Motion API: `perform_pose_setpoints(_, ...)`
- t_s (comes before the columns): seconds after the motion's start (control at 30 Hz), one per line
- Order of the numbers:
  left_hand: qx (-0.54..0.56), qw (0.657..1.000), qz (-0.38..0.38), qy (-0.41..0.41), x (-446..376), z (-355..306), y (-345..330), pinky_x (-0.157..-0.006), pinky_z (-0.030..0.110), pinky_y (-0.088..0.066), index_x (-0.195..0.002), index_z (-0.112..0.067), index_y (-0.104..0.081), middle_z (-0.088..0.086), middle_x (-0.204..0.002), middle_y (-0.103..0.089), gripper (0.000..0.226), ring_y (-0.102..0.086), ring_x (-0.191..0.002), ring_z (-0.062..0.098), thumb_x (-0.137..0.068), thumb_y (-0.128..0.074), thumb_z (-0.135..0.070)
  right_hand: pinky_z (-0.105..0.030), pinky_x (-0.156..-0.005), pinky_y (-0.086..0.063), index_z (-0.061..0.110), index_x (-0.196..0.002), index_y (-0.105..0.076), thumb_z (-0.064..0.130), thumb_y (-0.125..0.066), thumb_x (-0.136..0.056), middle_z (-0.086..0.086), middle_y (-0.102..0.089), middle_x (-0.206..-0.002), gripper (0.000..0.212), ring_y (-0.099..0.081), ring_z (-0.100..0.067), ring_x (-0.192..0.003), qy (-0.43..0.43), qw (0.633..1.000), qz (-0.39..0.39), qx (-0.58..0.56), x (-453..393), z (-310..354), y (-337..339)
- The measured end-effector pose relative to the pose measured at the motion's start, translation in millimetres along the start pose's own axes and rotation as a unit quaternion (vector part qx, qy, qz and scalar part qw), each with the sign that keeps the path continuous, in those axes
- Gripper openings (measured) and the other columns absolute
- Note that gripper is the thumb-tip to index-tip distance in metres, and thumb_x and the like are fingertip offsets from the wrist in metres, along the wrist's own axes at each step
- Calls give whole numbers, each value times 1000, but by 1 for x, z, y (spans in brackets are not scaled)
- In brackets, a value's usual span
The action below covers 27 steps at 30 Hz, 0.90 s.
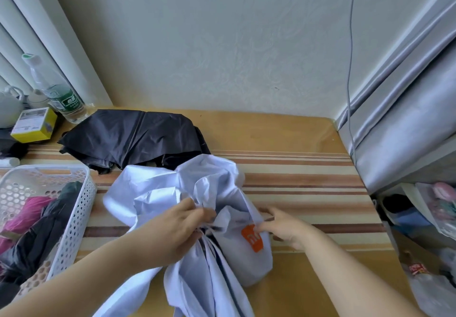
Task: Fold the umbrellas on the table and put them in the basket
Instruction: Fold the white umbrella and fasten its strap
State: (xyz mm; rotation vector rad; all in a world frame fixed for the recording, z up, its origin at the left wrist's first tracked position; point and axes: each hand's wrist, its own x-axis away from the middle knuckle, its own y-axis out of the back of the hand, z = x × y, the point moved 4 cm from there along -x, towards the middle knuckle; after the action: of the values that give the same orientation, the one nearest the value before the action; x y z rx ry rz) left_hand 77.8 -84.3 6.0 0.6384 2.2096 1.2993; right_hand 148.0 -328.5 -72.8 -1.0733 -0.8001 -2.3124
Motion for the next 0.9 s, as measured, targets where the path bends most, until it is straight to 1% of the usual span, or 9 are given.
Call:
perform_pose_setpoints(0.07,28,998,-23,56,0,8,3,-78,16,-41,-118,-22,-47,-15,-104,-48,31,-43,-91,4,-87,-44,-23,-42,-97,-51,13,-142,-43,35,-82,-63,-8,-65,-122,91,-64,-22,-107,10,997,-6,-72,-5,-1,-1)
perform_pose_setpoints(0.2,17,997,-31,73,1,13,4,-78,4,-35,-103,-19,-65,-2,-114,-39,26,-48,-79,2,-87,-45,-26,-46,-90,-55,6,-126,-56,17,-77,-80,-16,-73,-101,52,-70,-31,-93,29,983,-12,-182,-3,10,4)
perform_pose_setpoints(0.37,-12,992,-108,70,4,15,-1,-87,17,-37,-104,-19,-69,-3,-106,-51,40,-46,-93,12,-100,-33,-36,-47,-89,-55,7,-118,-59,21,-71,-86,-16,-74,-94,36,-70,-32,-87,28,974,-24,-225,6,16,11)
perform_pose_setpoints(0.43,-17,988,-137,75,6,16,-4,-92,24,-36,-103,-20,-70,-4,-102,-55,40,-45,-97,19,-101,-33,-36,-44,-93,-53,9,-121,-56,27,-71,-86,-9,-69,-112,42,-67,-28,-99,44,983,-46,-174,10,18,9)
perform_pose_setpoints(0.5,-34,985,-149,79,8,16,-8,-100,35,-35,-103,-22,-69,-5,-102,-56,37,-45,-105,27,-101,-34,-35,-33,-94,-47,19,-131,-46,33,-73,-84,7,-49,-127,56,-54,-20,-116,96,983,-142,-58,17,25,10)
perform_pose_setpoints(0.6,-29,987,-143,70,7,13,-10,-97,38,-41,-105,-19,-67,-4,-108,-54,38,-48,-110,27,-102,-32,-35,-13,-80,-39,29,-124,-48,28,-73,-83,13,-48,-110,49,-49,-4,-100,272,924,-270,17,48,52,8)
perform_pose_setpoints(0.67,-21,987,-139,71,6,10,-9,-90,24,-42,-106,-18,-67,-2,-114,-51,40,-51,-104,18,-102,-31,-35,-12,-73,-40,35,-117,-54,17,-68,-87,13,-50,-99,38,-50,0,-86,363,907,-198,78,65,70,-7)
perform_pose_setpoints(0.77,7,985,-134,105,6,9,-7,-80,14,-42,-113,-21,-64,-1,-118,-48,32,-53,-97,11,-98,-38,-32,-12,-80,-42,35,-125,-58,12,-61,-91,17,-49,-109,41,-51,2,-93,407,883,-100,211,73,83,-36)
perform_pose_setpoints(0.9,42,981,-135,136,5,5,-4,-70,7,-41,-120,-25,-52,-10,-117,-46,33,-48,-86,-3,-87,-56,-22,-16,-79,-47,17,-100,-71,16,-66,-89,15,-59,-90,12,-58,-3,-85,409,885,-148,167,71,91,-46)
